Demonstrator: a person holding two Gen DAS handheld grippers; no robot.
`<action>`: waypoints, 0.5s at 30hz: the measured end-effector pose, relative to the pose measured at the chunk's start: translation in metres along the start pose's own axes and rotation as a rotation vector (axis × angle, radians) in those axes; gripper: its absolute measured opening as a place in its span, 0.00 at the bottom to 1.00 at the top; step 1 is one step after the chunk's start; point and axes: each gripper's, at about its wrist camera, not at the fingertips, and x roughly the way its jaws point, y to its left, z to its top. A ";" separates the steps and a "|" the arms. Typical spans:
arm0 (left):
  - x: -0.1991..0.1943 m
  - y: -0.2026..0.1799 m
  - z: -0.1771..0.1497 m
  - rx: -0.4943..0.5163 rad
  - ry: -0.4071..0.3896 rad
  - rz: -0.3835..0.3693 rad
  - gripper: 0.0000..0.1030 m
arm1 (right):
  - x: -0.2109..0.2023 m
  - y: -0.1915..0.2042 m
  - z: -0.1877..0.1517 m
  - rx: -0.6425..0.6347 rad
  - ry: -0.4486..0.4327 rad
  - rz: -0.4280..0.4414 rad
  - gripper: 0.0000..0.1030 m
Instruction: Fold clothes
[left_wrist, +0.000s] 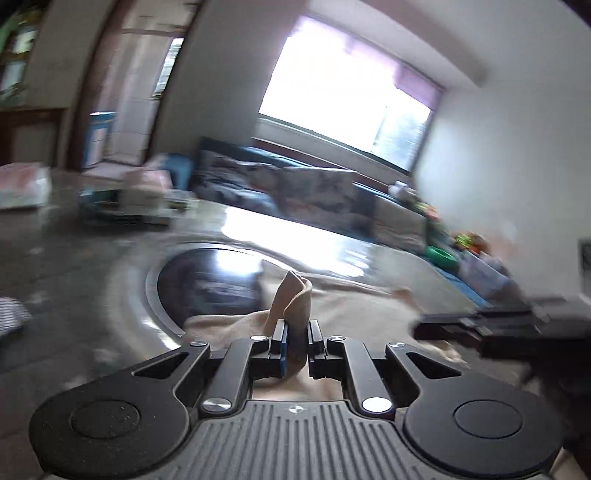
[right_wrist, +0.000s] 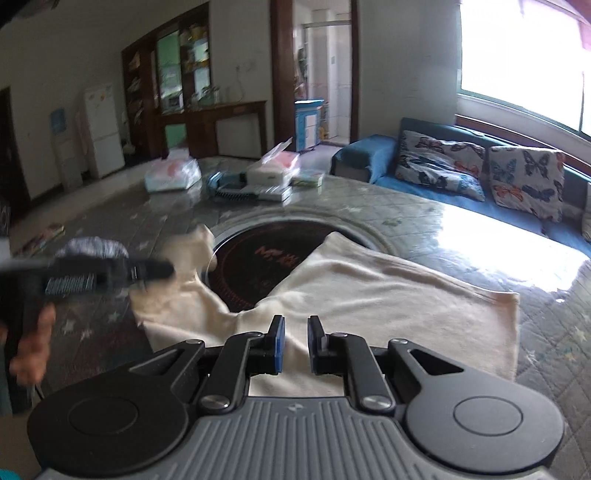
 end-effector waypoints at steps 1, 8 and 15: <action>0.005 -0.012 -0.003 0.040 0.015 -0.029 0.11 | -0.003 -0.004 0.000 0.014 -0.006 -0.004 0.11; 0.031 -0.072 -0.035 0.262 0.113 -0.109 0.12 | -0.016 -0.028 -0.007 0.124 0.003 -0.002 0.11; 0.029 -0.081 -0.048 0.356 0.136 -0.085 0.35 | -0.002 -0.038 -0.027 0.216 0.075 0.035 0.19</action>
